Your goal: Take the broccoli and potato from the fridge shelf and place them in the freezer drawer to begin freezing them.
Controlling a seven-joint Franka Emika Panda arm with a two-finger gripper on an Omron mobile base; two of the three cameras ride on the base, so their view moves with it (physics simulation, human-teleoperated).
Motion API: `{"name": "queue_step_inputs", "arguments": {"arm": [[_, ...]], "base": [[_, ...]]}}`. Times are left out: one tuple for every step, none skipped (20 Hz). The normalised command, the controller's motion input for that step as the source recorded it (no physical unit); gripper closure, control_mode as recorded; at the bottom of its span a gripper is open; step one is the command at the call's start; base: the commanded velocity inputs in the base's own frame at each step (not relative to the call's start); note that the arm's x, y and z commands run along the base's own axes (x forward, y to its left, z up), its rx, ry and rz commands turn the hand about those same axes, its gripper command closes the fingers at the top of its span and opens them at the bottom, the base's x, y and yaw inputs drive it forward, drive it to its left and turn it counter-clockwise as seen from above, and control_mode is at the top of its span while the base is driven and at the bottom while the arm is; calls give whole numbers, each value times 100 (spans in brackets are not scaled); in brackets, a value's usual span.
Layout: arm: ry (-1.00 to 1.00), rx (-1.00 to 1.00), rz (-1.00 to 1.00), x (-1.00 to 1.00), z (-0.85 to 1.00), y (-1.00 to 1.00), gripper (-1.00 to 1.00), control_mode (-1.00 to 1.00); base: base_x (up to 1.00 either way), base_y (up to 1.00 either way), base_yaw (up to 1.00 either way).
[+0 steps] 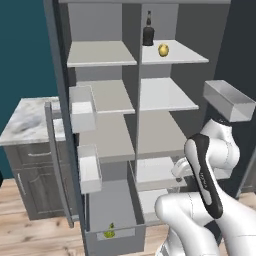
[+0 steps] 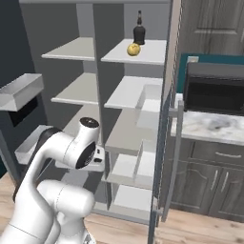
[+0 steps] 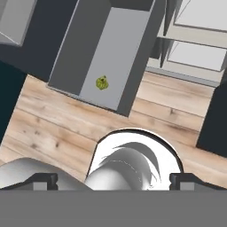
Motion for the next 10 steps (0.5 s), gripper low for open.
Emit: {"name": "queue_step_inputs", "arguments": {"arm": [[0,0,0,0,0,0,-100,100],[0,0,0,0,0,0,-100,100],[0,0,0,0,0,0,-100,100],[0,0,0,0,0,0,-100,100],[0,0,0,0,0,0,-100,100],[0,0,0,0,0,0,-100,100],[0,0,0,0,0,0,-100,100],[0,0,0,0,0,0,-100,100],[0,0,0,0,0,0,-100,100],[0,0,0,0,0,0,-100,100]], "base": [[53,-42,10],[47,-50,10],[41,-44,9],[33,-45,9],[22,-47,9],[24,-35,7],[18,-32,6],[14,-36,6],[20,-26,5],[34,-8,1]]}}
